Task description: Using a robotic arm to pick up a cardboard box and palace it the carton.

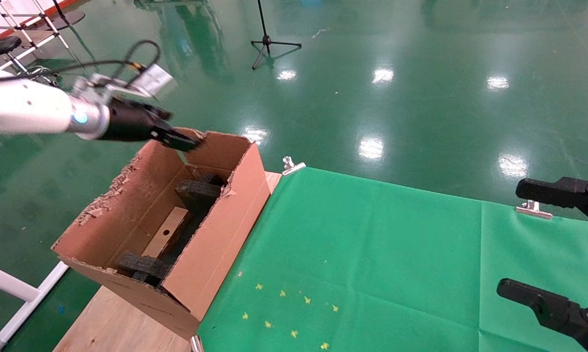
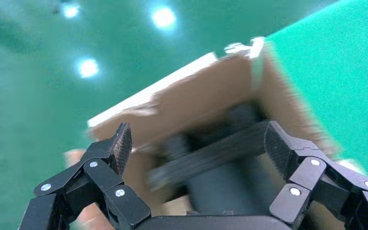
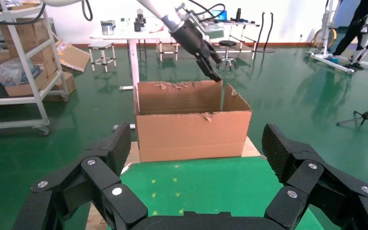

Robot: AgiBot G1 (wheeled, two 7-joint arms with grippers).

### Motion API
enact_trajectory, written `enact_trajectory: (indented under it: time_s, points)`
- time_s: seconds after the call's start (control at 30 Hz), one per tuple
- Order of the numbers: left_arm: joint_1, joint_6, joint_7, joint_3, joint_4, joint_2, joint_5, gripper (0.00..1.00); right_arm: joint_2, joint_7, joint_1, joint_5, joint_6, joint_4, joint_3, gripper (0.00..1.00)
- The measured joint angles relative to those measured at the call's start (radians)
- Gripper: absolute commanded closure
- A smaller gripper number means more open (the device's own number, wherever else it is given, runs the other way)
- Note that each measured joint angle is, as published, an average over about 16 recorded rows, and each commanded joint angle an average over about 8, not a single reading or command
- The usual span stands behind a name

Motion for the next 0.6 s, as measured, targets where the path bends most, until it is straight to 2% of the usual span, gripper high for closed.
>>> enact_trajectory:
  time_s: [0.6]
  points:
    - [0.233,0.169,0.151,-0.231,-0.21,-0.03,-0.291,0.0,0.0,0.0,0.0,0.0,0.0,0.0,0.0,0.0]
